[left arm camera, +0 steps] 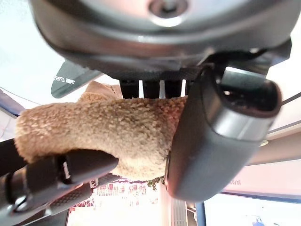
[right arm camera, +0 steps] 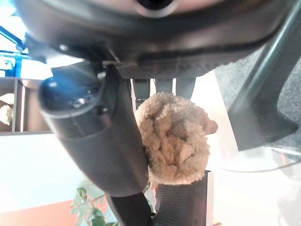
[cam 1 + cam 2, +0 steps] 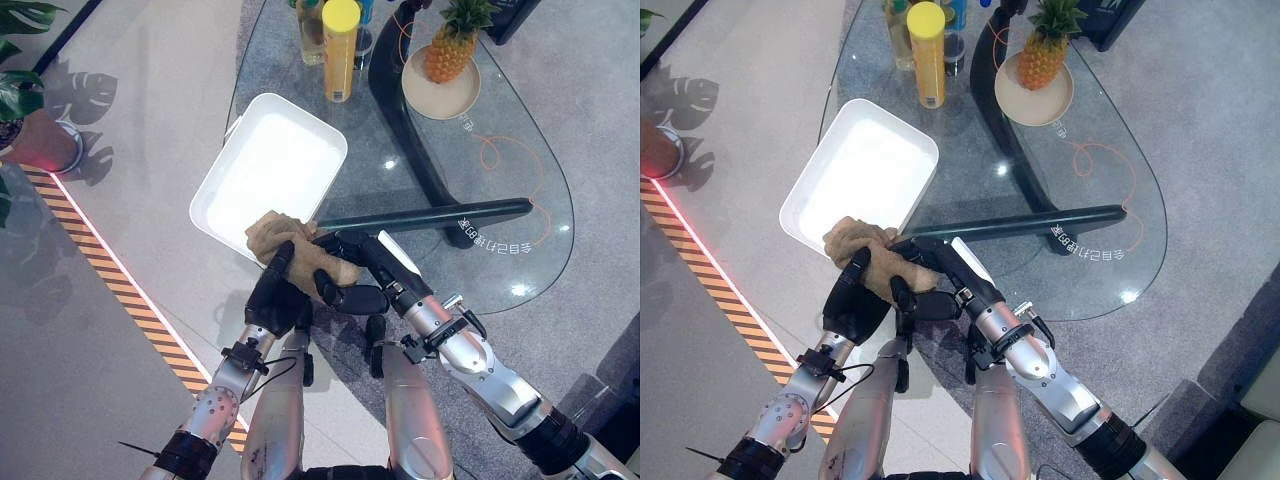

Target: Wipe the table with a cloth and put it in the basket.

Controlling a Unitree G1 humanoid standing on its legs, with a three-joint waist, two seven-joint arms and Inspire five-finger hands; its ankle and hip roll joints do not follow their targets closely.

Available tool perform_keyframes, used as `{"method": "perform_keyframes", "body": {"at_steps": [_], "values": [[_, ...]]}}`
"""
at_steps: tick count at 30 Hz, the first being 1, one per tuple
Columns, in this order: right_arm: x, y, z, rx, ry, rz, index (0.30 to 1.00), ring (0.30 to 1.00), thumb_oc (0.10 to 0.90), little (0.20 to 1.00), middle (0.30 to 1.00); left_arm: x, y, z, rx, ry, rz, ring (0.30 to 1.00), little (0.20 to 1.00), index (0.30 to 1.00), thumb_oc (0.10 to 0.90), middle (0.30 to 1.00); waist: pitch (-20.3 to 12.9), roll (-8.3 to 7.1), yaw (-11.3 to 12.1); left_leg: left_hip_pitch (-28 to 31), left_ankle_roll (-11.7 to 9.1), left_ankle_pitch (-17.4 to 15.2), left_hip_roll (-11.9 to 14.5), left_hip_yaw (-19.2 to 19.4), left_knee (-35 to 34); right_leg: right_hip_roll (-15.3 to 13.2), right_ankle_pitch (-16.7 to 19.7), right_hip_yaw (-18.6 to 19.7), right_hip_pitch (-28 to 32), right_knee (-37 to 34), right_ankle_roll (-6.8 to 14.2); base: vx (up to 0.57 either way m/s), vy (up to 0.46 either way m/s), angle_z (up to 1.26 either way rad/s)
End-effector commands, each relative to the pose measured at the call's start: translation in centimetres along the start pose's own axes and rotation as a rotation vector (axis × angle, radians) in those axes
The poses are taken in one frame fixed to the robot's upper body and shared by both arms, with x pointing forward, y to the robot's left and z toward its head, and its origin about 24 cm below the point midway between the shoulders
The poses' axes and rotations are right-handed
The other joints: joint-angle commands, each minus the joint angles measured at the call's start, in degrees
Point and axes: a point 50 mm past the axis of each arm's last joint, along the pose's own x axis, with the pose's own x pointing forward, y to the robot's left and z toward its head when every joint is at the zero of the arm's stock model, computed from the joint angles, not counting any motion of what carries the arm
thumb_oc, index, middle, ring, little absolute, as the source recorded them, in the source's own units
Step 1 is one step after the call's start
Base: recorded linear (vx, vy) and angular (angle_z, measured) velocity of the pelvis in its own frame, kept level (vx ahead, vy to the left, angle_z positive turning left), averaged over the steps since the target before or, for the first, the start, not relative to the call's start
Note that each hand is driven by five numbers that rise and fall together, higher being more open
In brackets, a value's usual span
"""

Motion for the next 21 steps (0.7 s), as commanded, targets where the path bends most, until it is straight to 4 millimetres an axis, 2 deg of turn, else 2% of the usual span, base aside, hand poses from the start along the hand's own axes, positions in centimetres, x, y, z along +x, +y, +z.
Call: {"method": "perform_keyframes", "body": {"at_steps": [1, 21], "values": [[0.4, -3.4, 3.7, -0.047, -0.205, -0.193, 0.9, 0.9, 0.8, 0.9, 0.9, 1.3, -6.0, -0.4, -0.08, -0.022, -0.409, 0.3, 0.2, 0.3, 0.1, 0.3, -1.5, -1.58, 0.2, -2.4, 3.8, -7.0, -4.0, 1.9, 11.6, 3.6, 11.4, 4.6, 7.0, -18.1, 0.8, 0.0, 0.0, 0.0], [-0.1, -4.4, 4.5, 0.042, -0.27, -0.279, 0.9, 0.9, 0.8, 0.9, 0.9, 1.2, -6.0, 0.1, -0.059, -0.028, -0.407, 0.3, 0.2, 0.3, 0.1, 0.3, -1.5, -2.1, 0.1, -2.1, 3.8, -7.3, -3.5, 2.2, 10.7, 3.6, 11.5, 4.3, 7.0, -18.9, 1.0, 0.0, 0.0, 0.0]]}}
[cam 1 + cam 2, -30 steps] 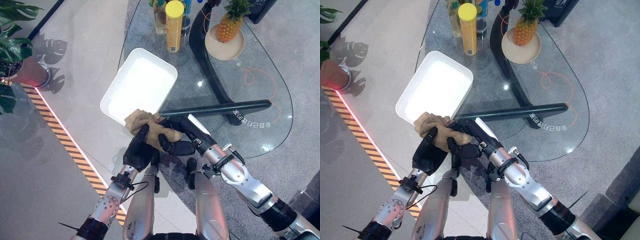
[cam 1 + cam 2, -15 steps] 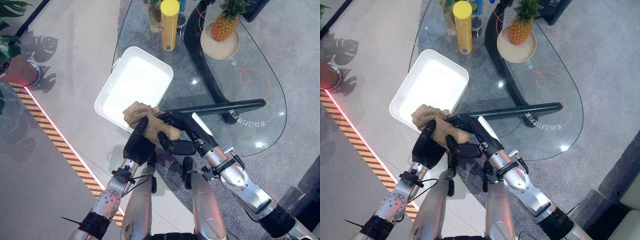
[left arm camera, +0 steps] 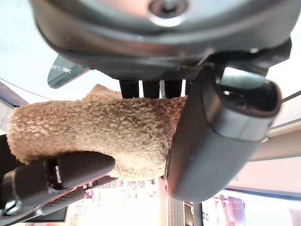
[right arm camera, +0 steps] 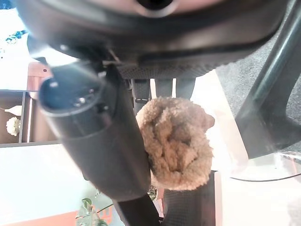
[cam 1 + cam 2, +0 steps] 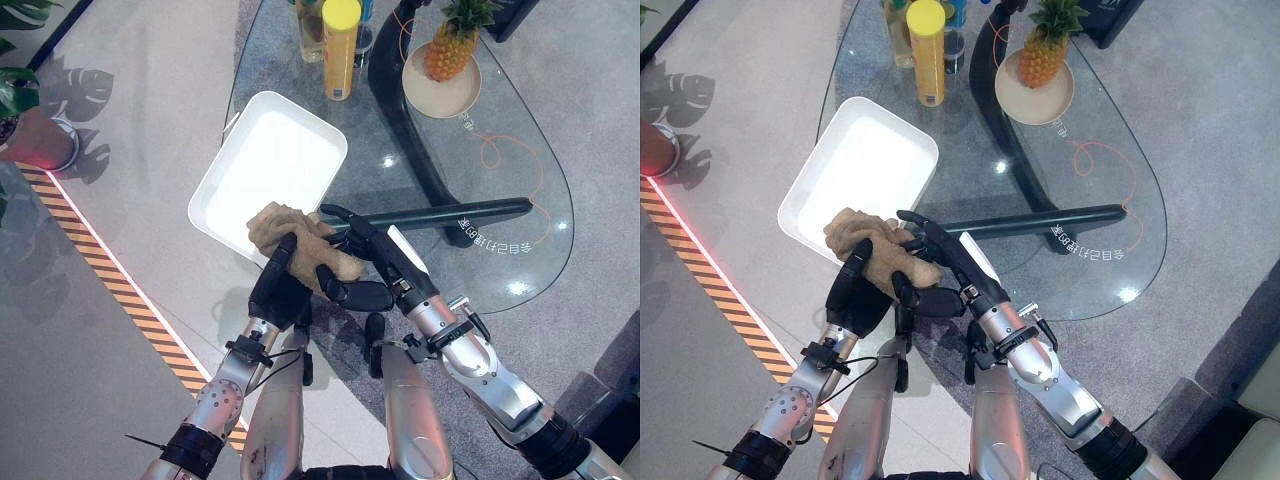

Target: Wipe the table with a cloth and put it in the basket.

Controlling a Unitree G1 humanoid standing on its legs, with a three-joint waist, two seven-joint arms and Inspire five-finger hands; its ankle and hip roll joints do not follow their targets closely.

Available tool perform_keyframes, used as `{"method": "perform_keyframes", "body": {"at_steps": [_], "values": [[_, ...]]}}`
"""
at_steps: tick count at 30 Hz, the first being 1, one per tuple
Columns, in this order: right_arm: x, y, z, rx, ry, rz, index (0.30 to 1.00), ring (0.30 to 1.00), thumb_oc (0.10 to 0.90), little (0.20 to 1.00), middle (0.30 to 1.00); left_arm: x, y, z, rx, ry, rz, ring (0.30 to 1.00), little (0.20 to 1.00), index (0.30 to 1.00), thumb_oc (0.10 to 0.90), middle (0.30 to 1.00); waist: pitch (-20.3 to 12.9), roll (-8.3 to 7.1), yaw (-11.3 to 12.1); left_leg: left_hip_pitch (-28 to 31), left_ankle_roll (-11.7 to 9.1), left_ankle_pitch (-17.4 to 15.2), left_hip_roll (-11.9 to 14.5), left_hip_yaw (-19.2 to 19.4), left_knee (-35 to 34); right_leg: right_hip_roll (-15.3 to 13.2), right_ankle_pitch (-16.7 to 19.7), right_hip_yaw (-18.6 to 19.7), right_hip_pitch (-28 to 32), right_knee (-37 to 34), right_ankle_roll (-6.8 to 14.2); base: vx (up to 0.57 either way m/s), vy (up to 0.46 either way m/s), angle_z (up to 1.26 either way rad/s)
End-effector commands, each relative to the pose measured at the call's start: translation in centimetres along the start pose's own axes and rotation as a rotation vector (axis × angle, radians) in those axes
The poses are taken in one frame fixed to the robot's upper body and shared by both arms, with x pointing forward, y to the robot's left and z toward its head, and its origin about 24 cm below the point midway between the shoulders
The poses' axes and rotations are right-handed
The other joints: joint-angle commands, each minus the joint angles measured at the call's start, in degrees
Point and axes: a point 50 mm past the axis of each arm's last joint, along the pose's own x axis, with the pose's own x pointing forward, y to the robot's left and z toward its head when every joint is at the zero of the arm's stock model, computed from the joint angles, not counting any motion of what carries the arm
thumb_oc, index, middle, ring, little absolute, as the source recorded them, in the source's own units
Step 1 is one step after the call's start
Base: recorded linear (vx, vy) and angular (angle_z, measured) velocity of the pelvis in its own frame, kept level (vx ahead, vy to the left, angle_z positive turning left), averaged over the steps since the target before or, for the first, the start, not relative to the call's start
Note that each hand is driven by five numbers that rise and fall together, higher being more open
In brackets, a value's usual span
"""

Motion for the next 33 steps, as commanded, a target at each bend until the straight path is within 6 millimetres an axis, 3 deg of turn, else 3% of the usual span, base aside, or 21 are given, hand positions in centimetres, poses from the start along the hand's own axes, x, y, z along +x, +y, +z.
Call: {"method": "perform_keyframes", "body": {"at_steps": [1, 33], "values": [[0.5, -4.2, 4.5, 0.01, -0.243, -0.229, 0.9, 0.9, 0.8, 0.9, 0.9, 0.8, -5.6, 0.2, -0.037, -0.014, -0.385, 0.3, 0.2, 0.3, 0.1, 0.3, -1.5, -1.89, 0.2, -1.8, 3.6, -7.1, -3.5, 2.2, 10.9, 3.6, 11.3, 4.4, 6.9, -17.8, 0.7, 0.0, 0.0, 0.0], [-0.8, -6.6, 4.9, 0.13, -0.328, -0.373, 0.9, 0.9, 0.8, 0.9, 0.9, 0.7, -5.2, 1.3, 0.01, -0.066, -0.374, 0.3, 0.2, 0.3, 0.1, 0.3, -1.5, -2.56, -0.5, -1.7, 3.8, -7.3, -2.8, 2.9, 9.9, 4.2, 11.2, 4.0, 5.4, -17.4, 0.4, 0.0, 0.0, 0.0]]}}
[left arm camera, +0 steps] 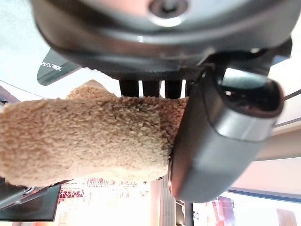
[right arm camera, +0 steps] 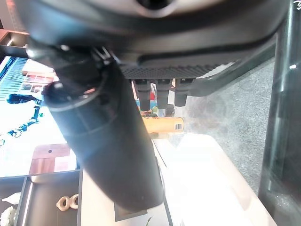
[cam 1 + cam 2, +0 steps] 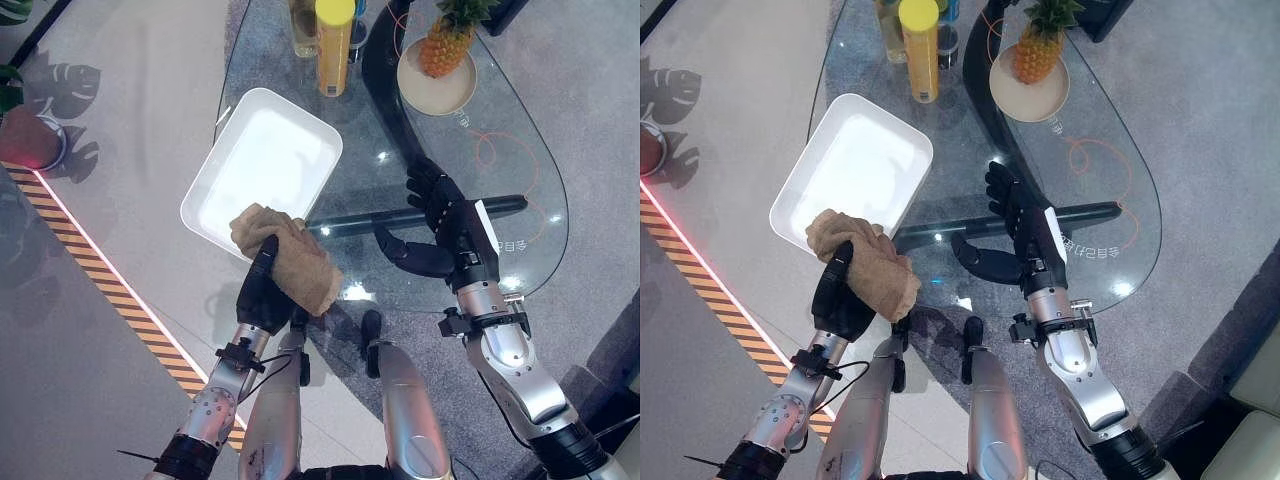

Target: Wipe the table with a cloth and put it in the basket.

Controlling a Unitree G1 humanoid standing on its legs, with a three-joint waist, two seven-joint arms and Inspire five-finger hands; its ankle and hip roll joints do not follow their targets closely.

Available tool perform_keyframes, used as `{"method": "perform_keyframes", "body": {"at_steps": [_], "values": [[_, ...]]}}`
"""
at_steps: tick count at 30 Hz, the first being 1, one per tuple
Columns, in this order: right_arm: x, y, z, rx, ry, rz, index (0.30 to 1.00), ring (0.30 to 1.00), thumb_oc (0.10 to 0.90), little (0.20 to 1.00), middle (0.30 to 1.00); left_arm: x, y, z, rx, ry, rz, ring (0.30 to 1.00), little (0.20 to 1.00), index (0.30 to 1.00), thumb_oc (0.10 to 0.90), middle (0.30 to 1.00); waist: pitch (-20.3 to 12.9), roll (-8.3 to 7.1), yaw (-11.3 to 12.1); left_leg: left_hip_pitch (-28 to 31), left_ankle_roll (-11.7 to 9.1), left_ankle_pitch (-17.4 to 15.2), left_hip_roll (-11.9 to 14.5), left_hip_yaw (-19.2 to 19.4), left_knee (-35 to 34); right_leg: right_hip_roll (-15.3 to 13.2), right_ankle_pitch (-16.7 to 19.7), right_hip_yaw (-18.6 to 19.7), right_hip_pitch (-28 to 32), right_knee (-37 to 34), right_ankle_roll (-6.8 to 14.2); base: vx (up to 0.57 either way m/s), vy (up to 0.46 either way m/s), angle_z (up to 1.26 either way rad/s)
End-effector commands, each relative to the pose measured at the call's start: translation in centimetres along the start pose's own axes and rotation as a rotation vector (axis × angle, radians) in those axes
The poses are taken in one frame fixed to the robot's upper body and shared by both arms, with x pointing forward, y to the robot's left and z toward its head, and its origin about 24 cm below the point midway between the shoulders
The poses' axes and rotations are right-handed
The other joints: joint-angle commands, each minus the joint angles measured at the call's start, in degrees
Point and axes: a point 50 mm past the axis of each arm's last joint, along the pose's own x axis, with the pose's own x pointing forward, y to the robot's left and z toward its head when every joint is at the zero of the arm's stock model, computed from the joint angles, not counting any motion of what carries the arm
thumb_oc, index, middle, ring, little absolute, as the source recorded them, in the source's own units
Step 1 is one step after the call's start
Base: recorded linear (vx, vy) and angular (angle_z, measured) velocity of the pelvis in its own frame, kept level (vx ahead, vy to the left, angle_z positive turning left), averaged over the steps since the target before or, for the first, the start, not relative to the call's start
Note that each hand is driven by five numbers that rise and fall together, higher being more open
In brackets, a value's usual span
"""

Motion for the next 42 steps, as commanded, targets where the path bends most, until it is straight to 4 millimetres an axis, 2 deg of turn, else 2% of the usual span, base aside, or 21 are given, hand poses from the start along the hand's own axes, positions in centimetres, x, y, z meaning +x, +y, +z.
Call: {"method": "perform_keyframes", "body": {"at_steps": [1, 7, 10, 18, 23, 27, 33, 37, 42], "values": [[1.1, 0.0, 4.9, 0.06, -0.281, 0.025, 0.9, 0.9, 0.8, 0.9, 0.9, 1.9, -5.3, 0.5, 0.014, -0.023, -0.357, 0.3, 0.2, 0.3, 0.1, 0.3, -1.5, -1.83, 0.4, -1.5, 3.7, -7.2, -2.9, 2.8, 10.6, 3.9, 10.7, 3.9, 5.3, -15.9, 0.1, 0.0, 0.0, 0.0], [1.2, 0.2, 4.2, 0.06, -0.219, 0.046, 0.9, 0.9, 0.8, 0.9, 0.9, 2.0, -6.0, 2.5, 0.179, -0.137, -0.383, 0.3, 0.2, 0.3, 0.1, 0.3, -1.5, -1.43, 0.5, -1.7, 3.7, -6.9, -3.1, 2.9, 10.4, 3.9, 10.5, 3.8, 4.6, -15.5, 0.0, 0.0, 0.006, 0.0], [1.0, 0.4, 3.0, 0.055, -0.146, 0.067, 0.9, 0.9, 0.8, 0.9, 0.9, 2.1, -6.7, 4.0, 0.279, -0.22, -0.384, 0.3, 0.2, 0.3, 0.1, 0.3, -1.5, -0.86, 0.6, -2.3, 3.6, -6.6, -3.3, 2.9, 10.5, 3.9, 10.3, 3.8, 3.7, -14.8, -0.2, 0.0, 0.049, -0.01], [0.6, 1.1, 0.2, 0.023, 0.034, 0.133, 0.9, 0.9, 0.8, 0.9, 0.9, 2.5, -8.8, 7.4, 0.562, -0.403, -0.309, 0.3, 0.2, 0.3, 0.1, 0.3, -1.5, 0.65, 0.5, -5.5, 3.6, -6.1, -3.9, 3.1, 11.2, 3.7, 10.1, 4.3, -0.2, -13.4, -0.5, 0.0, 0.077, -0.04], [0.8, 1.4, -0.9, -0.01, 0.104, 0.166, 0.9, 0.9, 0.8, 0.9, 0.9, 2.9, -10.0, 8.8, 0.744, -0.493, -0.239, 0.3, 0.2, 0.3, 0.1, 0.3, -1.5, 0.97, 0.4, -7.3, 3.9, -5.8, -4.0, 3.5, 11.3, 3.7, 10.2, 4.8, -2.4, -12.6, -0.5, -0.01, 0.07, -0.01], [1.3, 1.9, -2.3, -0.096, 0.21, 0.242, 0.9, 0.9, 0.8, 0.9, 0.9, 3.9, -11.1, 10.4, 0.978, -0.553, -0.153, 0.3, 0.2, 0.3, 0.1, 0.3, -1.5, 1.1, 0.3, -9.3, 3.9, -5.5, -4.3, 4.0, 11.2, 3.6, 10.6, 5.3, -5.0, -12.3, -0.5, -0.01, 0.077, 0.01], [1.8, 2.6, -4.5, -0.224, 0.398, 0.415, 0.9, 0.9, 0.8, 0.9, 0.9, 5.0, -12.9, 12.9, 1.172, -0.677, -0.072, 0.3, 0.2, 0.3, 0.1, 0.3, -1.5, 1.13, 0.3, -11.0, 3.8, -5.3, -4.3, 4.4, 11.2, 3.4, 10.9, 5.3, -6.9, -12.5, -0.7, 0.01, 0.072, -0.01], [1.9, 2.8, -5.7, -0.227, 0.492, 0.485, 0.9, 0.9, 0.8, 0.9, 0.9, 6.2, -14.9, 14.1, 1.307, -0.78, -0.038, 0.3, 0.2, 0.3, 0.1, 0.3, -1.5, 1.09, 0.2, -12.3, 3.5, -5.2, -4.1, 4.5, 11.3, 3.3, 11.0, 5.2, -8.5, -12.2, -0.9, 0.02, 0.052, -0.01], [2.5, 2.8, -6.1, -0.23, 0.55, 0.537, 0.9, 0.9, 0.8, 0.9, 0.9, 7.4, -16.3, 15.0, 1.429, -0.839, 0.01, 0.3, 0.2, 0.3, 0.1, 0.3, -1.5, 1.21, 0.1, -13.5, 3.5, -5.1, -4.2, 4.5, 11.3, 3.3, 11.3, 5.3, -10.2, -11.9, -1.0, 0.01, 0.056, 0.01]]}}
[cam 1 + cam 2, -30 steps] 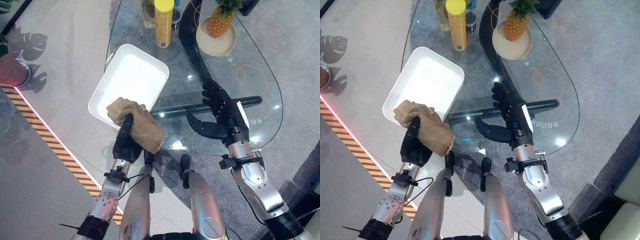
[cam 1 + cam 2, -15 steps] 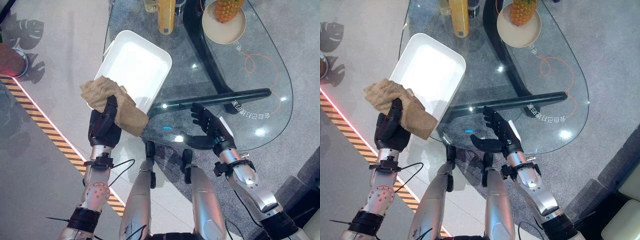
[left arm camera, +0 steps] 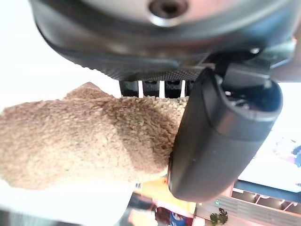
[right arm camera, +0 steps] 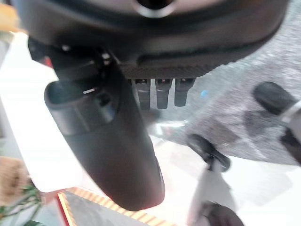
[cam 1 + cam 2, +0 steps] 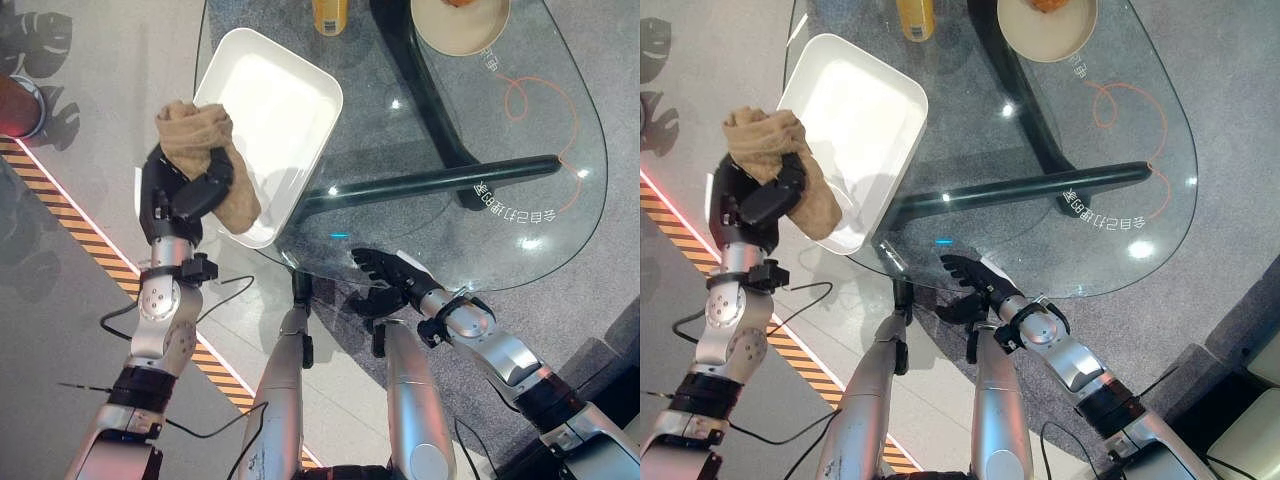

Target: Wipe the table with a cloth and put it in the basket.

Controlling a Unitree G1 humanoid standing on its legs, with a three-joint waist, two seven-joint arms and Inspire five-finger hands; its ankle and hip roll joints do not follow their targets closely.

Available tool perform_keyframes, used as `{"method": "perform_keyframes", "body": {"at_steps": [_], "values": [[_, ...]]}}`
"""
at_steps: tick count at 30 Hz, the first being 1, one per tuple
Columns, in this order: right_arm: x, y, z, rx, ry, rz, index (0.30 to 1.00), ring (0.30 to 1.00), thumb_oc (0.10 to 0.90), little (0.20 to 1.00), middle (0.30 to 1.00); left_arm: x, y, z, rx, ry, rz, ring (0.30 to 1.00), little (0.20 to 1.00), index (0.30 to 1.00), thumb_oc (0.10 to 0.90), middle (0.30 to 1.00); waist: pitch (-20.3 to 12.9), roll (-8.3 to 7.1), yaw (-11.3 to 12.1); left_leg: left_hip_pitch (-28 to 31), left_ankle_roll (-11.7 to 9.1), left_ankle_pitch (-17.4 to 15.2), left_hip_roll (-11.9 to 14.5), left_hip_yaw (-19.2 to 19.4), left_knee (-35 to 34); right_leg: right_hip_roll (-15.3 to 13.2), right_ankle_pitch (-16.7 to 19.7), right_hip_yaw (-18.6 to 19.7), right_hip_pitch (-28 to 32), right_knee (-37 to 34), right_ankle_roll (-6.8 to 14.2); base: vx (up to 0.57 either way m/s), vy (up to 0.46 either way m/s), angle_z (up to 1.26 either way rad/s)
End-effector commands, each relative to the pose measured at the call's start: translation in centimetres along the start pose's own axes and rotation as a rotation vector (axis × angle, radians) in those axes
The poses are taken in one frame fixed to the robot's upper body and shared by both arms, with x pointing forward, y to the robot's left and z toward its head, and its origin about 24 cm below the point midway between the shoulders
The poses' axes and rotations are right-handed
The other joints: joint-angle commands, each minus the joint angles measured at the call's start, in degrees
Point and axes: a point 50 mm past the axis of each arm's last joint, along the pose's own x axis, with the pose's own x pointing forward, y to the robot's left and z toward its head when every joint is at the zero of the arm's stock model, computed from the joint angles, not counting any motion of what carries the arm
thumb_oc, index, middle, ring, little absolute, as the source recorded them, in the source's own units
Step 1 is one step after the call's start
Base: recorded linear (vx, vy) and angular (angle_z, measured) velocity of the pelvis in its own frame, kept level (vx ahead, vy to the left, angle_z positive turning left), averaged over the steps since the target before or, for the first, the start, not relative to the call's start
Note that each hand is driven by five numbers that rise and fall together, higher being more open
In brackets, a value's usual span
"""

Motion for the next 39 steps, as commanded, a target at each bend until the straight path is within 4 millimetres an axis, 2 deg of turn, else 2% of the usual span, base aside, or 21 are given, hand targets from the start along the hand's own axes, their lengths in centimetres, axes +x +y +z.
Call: {"method": "perform_keyframes", "body": {"at_steps": [1, 6, 10, 23, 29, 32, 39], "values": [[0.1, 0.3, 2.0, 0.008, -0.066, 0.106, 0.9, 0.9, 0.8, 0.9, 0.9, 2.8, -0.3, 7.2, 0.112, -0.378, 0.002, 0.3, 0.2, 0.3, 0.1, 0.3, -1.5, -0.04, -0.9, -3.3, 4.8, -6.8, -4.1, 3.2, 11.3, 3.6, 11.6, 3.2, 2.8, -17.3, -0.8, 0.01, 0.073, 0.01], [0.3, 0.0, 2.1, -0.013, -0.027, 0.153, 0.9, 0.9, 0.8, 0.9, 0.9, 4.1, -0.6, 8.7, 0.189, -0.423, 0.027, 0.3, 0.2, 0.3, 0.1, 0.3, -1.5, 0.23, -1.2, -4.4, 4.9, -6.9, -4.1, 3.4, 11.2, 3.6, 11.9, 3.4, 0.9, -17.0, -0.8, 0.01, 0.063, 0.0], [0.6, 0.0, 2.3, -0.021, -0.007, 0.179, 0.9, 0.9, 0.8, 0.9, 0.9, 5.0, -1.4, 9.1, 0.25, -0.421, 0.028, 0.3, 0.2, 0.3, 0.1, 0.3, -1.5, 0.42, -1.4, -5.4, 5.0, -6.9, -4.3, 3.2, 11.5, 3.5, 12.2, 3.4, -0.7, -16.7, -0.8, 0.02, 0.058, 0.01], [1.0, -0.6, 4.1, -0.035, 0.01, 0.251, 0.9, 0.9, 0.8, 0.9, 0.9, 7.6, -2.4, 7.8, 0.492, -0.317, 0.025, 0.3, 0.2, 0.3, 0.1, 0.3, -1.5, 1.39, -2.7, -10.5, 5.0, -7.0, -4.6, 3.9, 13.0, 3.1, 13.4, 3.6, -7.5, -15.6, -0.3, 0.01, 0.051, 0.0], [1.1, -1.0, 4.5, -0.051, 0.024, 0.275, 0.9, 0.9, 0.8, 0.9, 0.9, 8.6, -2.1, 6.7, 0.591, -0.245, 0.056, 0.3, 0.2, 0.3, 0.1, 0.3, -1.5, 1.71, -3.5, -13.0, 4.9, -6.9, -4.5, 4.6, 13.8, 3.3, 13.9, 3.8, -10.7, -14.5, 0.0, 0.01, 0.043, 0.0], [1.4, -1.6, 5.0, -0.061, 0.021, 0.254, 0.9, 0.9, 0.8, 0.9, 0.9, 9.4, -1.1, 6.2, 0.704, -0.186, 0.114, 0.3, 0.2, 0.3, 0.1, 0.3, -1.5, 1.48, -4.0, -14.3, 4.7, -6.5, -4.4, 5.1, 14.0, 3.5, 14.4, 3.9, -12.1, -14.5, 0.2, 0.0, 0.021, 0.01], [1.6, -2.3, 5.3, -0.053, 0.007, 0.239, 0.9, 0.9, 0.8, 0.9, 0.9, 10.2, 0.4, 6.5, 0.711, -0.15, 0.202, 0.3, 0.2, 0.3, 0.1, 0.3, -1.5, 0.77, -4.5, -15.7, 4.2, -6.1, -4.1, 5.3, 13.9, 3.8, 14.9, 3.9, -13.6, -14.6, 0.5, -0.01, 0.004, -0.02]]}}
